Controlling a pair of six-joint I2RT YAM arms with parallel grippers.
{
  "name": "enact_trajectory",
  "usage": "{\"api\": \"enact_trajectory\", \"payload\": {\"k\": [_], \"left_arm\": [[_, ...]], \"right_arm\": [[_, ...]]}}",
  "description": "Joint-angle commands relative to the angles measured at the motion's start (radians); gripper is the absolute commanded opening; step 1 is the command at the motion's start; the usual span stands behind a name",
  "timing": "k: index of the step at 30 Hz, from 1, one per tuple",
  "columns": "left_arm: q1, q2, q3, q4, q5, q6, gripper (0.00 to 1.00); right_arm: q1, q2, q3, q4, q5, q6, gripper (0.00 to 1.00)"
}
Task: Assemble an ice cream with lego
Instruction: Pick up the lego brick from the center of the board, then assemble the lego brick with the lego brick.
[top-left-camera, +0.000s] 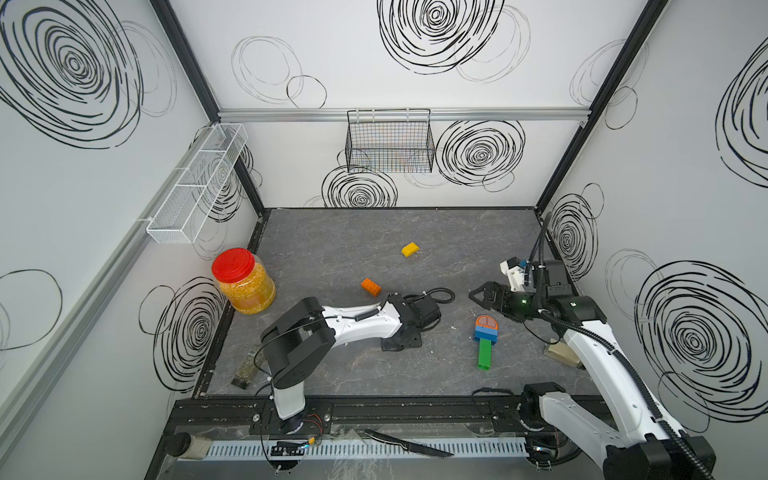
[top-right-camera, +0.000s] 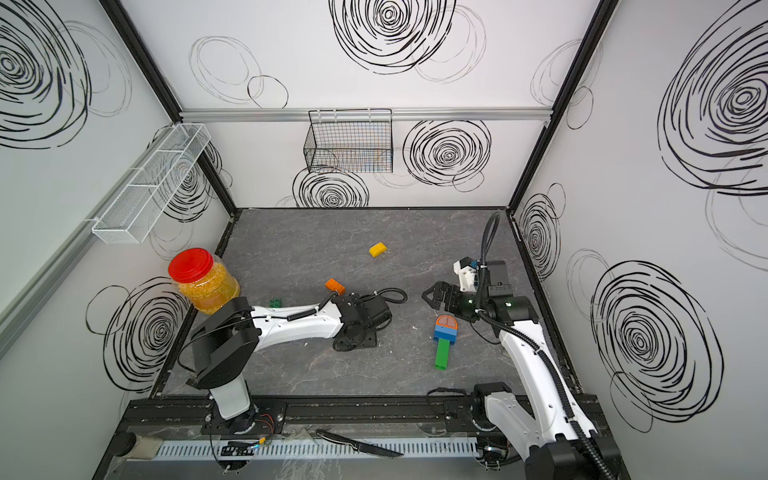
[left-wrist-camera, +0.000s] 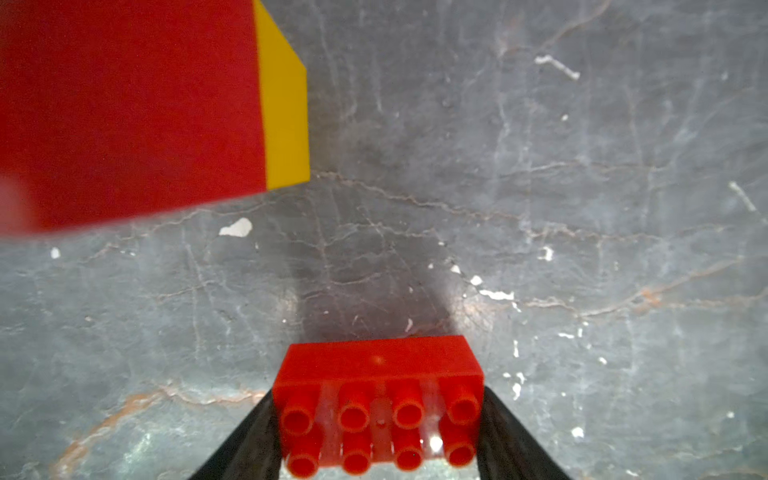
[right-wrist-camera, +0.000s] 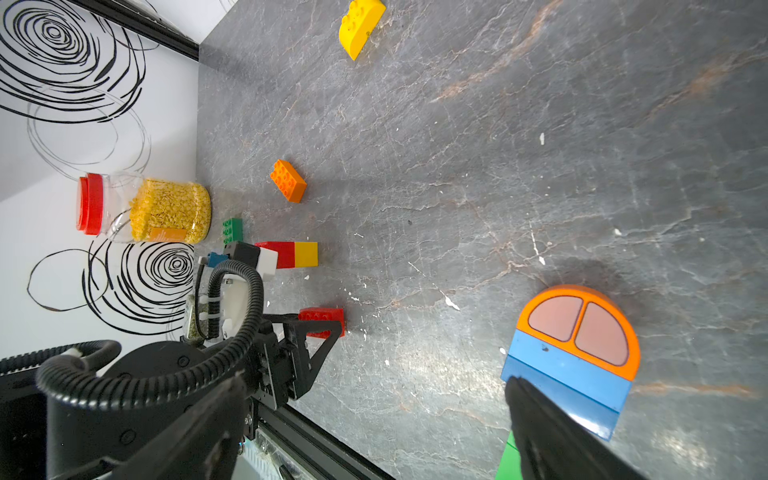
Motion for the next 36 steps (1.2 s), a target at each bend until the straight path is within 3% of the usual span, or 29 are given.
{"api": "enact_trajectory", "payload": {"k": [1,14,25,36], "left_arm": [[-0.011,-0.028,0.025,-0.058,-0.036,-0.016,0.52],[-0.052,-0.144,0.090,-0.199,-0.084,0.037,0.42],[0.080,-0.195,0.221,-0.351,-0.122,0.228,0.39],[0.214,-0.150,0.281,-0.335,-0.046,0.308,0.37]], "right_arm": [[-0.005,-0.016,-0.001,-0.002,-0.013,-0.004,1.00],[-0.005,-0.016,0.002,0.004,-0.016,0.001,1.00],[-0.005,-0.016,0.017,0.008,-0.015,0.010,1.00],[-0.003,0.001,0.029,0.022,-0.013,0.024,1.00]]}}
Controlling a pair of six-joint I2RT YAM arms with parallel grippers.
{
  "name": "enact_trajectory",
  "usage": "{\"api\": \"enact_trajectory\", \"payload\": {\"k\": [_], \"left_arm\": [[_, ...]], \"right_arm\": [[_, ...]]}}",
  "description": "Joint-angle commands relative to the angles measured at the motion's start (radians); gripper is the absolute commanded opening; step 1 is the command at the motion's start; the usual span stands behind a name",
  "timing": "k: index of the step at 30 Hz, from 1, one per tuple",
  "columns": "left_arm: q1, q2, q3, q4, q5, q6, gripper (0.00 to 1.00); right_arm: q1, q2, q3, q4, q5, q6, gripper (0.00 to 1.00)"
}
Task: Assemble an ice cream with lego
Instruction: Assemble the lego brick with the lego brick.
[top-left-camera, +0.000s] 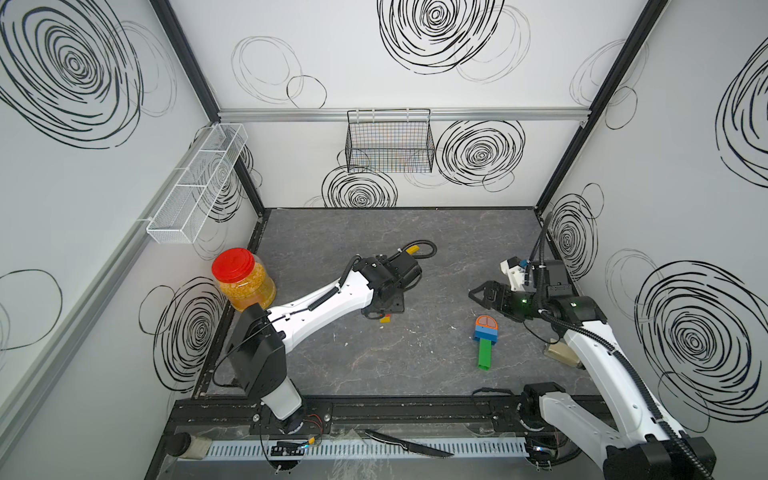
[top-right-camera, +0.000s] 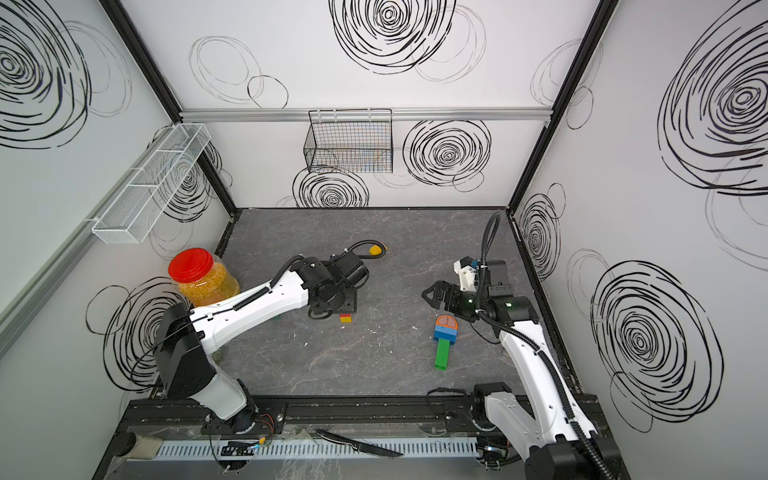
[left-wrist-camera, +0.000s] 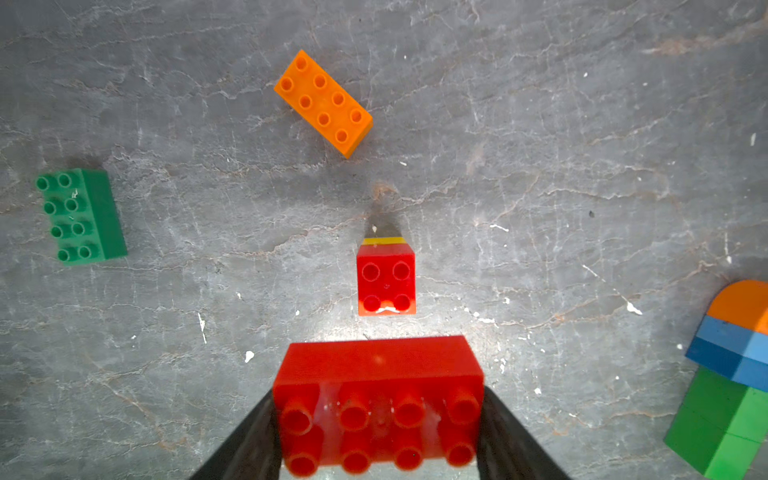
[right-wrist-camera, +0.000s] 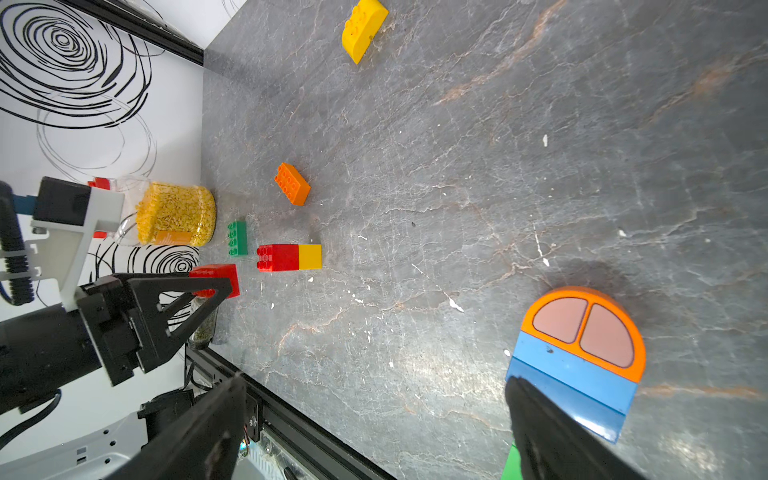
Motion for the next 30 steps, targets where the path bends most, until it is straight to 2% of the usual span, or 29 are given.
{"api": "enact_trajectory", "payload": {"k": [1,13,30], "left_arm": [[0.022,0.028,0.041,-0.016,0.042,0.036,0.37],[0.071,0.086,0.047,0.004,0.131,0.078,0.35],[0.108,0.117,0.024,0.049,0.154,0.081,0.34]], "right_arm": [[-0.003,0.003,0.028,0.014,-0.009,0.008,1.00],[-0.005,0.029,0.009,0.044,-0.016,0.006,1.00],[-0.005,0.039,0.007,0.047,-0.014,0.010,1.00]]}}
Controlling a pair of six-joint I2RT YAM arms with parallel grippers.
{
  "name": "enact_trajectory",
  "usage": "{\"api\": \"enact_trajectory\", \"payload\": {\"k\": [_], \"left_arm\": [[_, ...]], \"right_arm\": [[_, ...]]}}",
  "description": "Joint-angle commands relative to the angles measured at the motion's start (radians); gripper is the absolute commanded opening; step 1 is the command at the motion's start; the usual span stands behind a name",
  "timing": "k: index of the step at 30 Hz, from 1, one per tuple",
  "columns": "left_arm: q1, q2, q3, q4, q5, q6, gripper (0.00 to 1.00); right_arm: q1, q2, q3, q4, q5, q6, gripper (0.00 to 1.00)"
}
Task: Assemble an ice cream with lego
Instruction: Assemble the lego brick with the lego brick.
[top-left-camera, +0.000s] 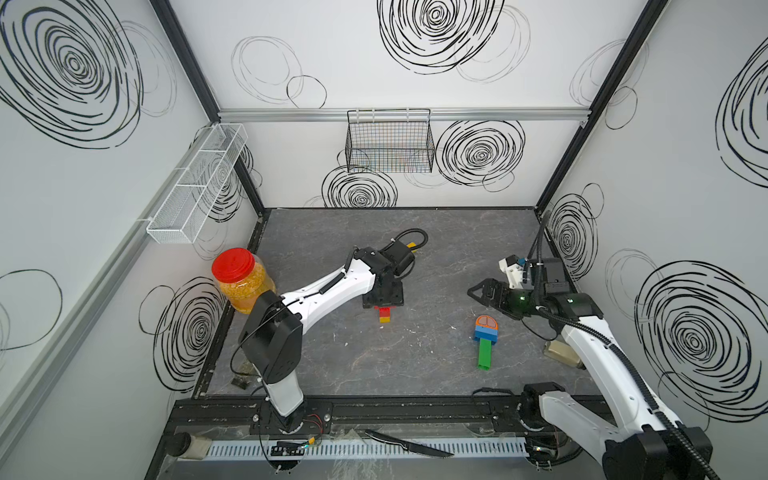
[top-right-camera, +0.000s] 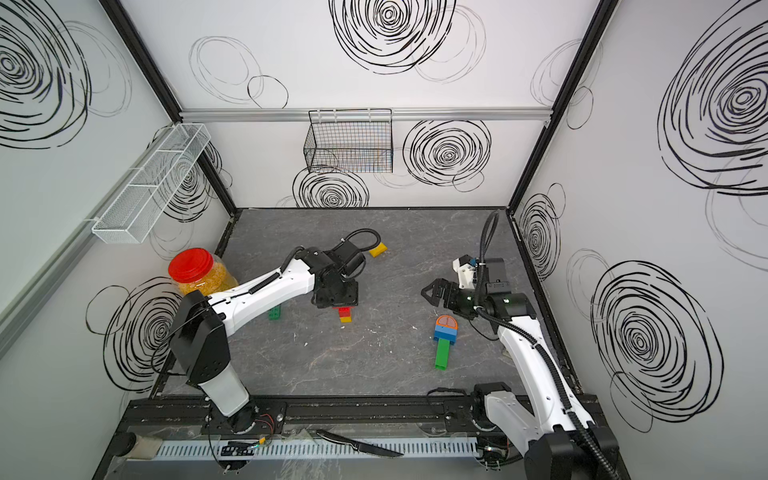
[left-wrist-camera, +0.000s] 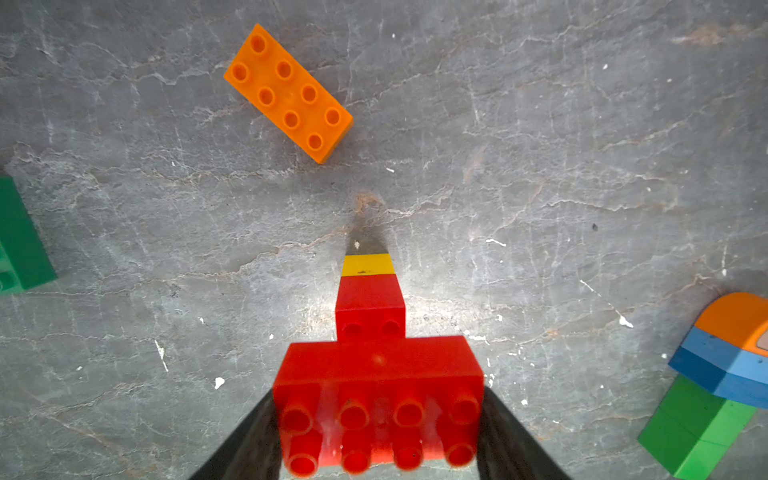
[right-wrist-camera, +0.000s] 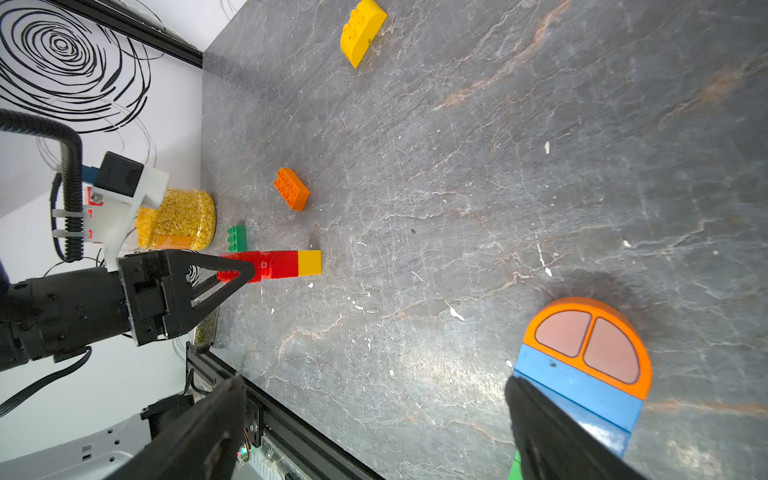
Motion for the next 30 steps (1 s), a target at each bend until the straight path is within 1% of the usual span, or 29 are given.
{"api": "enact_trajectory", "payload": {"k": [1,17,30], "left_arm": [[0.007,0.017,-0.005,0.006,0.008,0.011,0.33],[0.016,0.023,-0.037,0.025,0.009,0.020,0.32],[0.016,0.038,-0.048,0.028,0.013,0.027,0.32]], "right_arm": [[-0.006,0.003,0.006,0.016,-0.010,0.004,1.00],[-0.004,0.006,-0.026,0.049,-0.043,0.024,1.00],[-0.004,0.003,-0.031,0.045,-0.034,0.024,1.00]]}}
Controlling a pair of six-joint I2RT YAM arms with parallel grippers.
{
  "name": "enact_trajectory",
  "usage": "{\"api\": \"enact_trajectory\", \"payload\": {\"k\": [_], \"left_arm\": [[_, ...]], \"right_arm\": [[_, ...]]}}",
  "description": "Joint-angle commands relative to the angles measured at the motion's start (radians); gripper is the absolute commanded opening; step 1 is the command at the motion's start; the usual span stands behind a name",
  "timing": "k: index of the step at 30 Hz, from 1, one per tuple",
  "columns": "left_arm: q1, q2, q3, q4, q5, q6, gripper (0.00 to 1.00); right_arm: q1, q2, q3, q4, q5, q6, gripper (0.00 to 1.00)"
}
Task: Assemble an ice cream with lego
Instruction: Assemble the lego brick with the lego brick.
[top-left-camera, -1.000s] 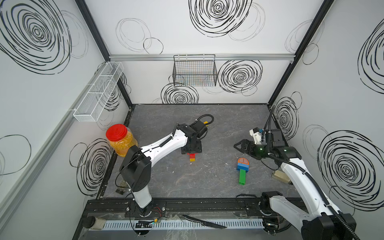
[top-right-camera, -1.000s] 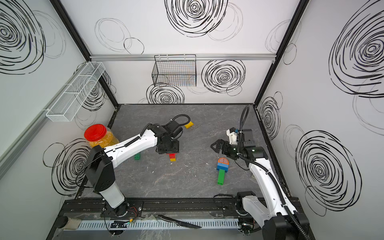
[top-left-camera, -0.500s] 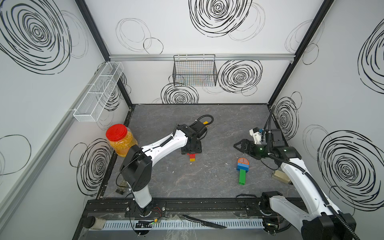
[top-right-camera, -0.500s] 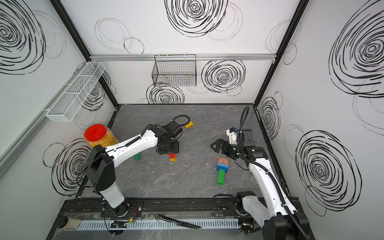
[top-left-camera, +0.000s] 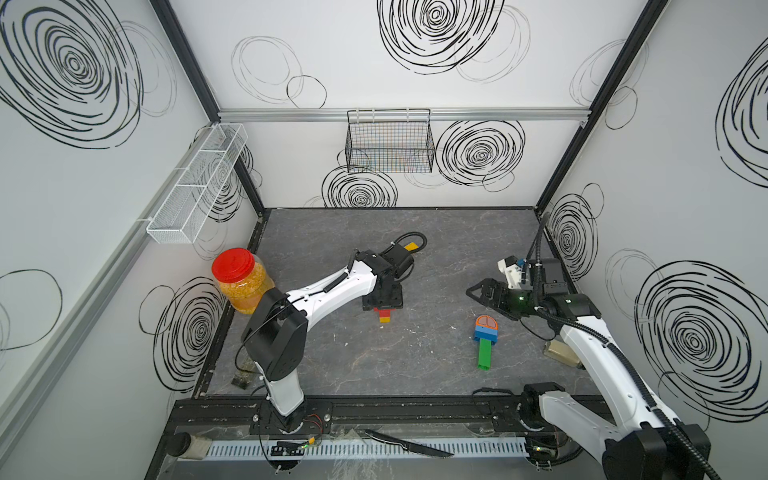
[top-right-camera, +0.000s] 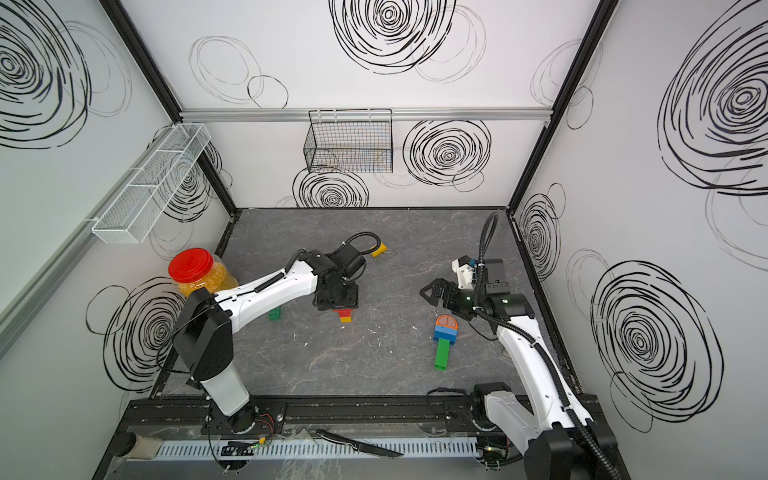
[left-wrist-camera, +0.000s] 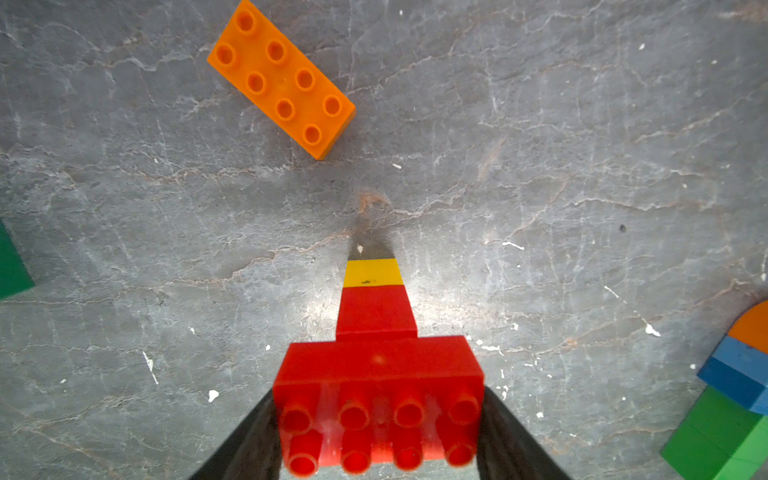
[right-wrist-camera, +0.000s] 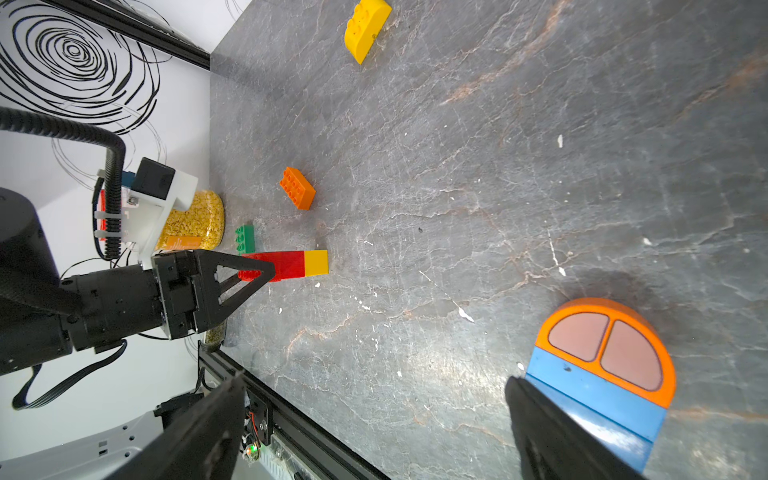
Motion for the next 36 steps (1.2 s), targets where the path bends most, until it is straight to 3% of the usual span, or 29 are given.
{"api": "enact_trajectory", "payload": {"k": [1,19,36], "left_arm": [[0.008,0.019,-0.008,-0.012,0.000,0.014,0.32],[0.006,0.062,-0.017,-0.041,0.004,0.070,0.30],[-0.013,0.081,-0.094,-0.001,0.042,0.011,0.28]], "right_arm": [[-0.003,-0.003,-0.011,0.014,-0.009,0.001,1.00],[-0.005,-0.001,-0.020,0.019,-0.001,0.001,1.00],[-0.005,0.007,-0.021,0.021,0.003,-0.002,1.00]]}}
